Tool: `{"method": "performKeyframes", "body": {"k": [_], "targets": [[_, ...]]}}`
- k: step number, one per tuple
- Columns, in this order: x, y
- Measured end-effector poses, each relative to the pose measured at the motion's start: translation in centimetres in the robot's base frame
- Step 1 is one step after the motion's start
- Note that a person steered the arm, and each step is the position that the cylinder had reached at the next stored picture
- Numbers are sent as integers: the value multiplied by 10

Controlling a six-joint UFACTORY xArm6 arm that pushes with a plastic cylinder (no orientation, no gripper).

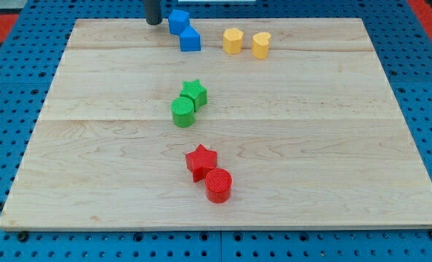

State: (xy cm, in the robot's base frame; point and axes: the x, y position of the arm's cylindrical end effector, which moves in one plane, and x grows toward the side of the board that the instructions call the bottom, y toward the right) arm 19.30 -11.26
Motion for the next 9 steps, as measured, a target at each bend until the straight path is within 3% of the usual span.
{"method": "performKeyframes", "body": {"k": [1,2,3,6,8,9], "targets": [[18,61],[19,67],[45,147],[100,161],[148,243],[142,187]]}}
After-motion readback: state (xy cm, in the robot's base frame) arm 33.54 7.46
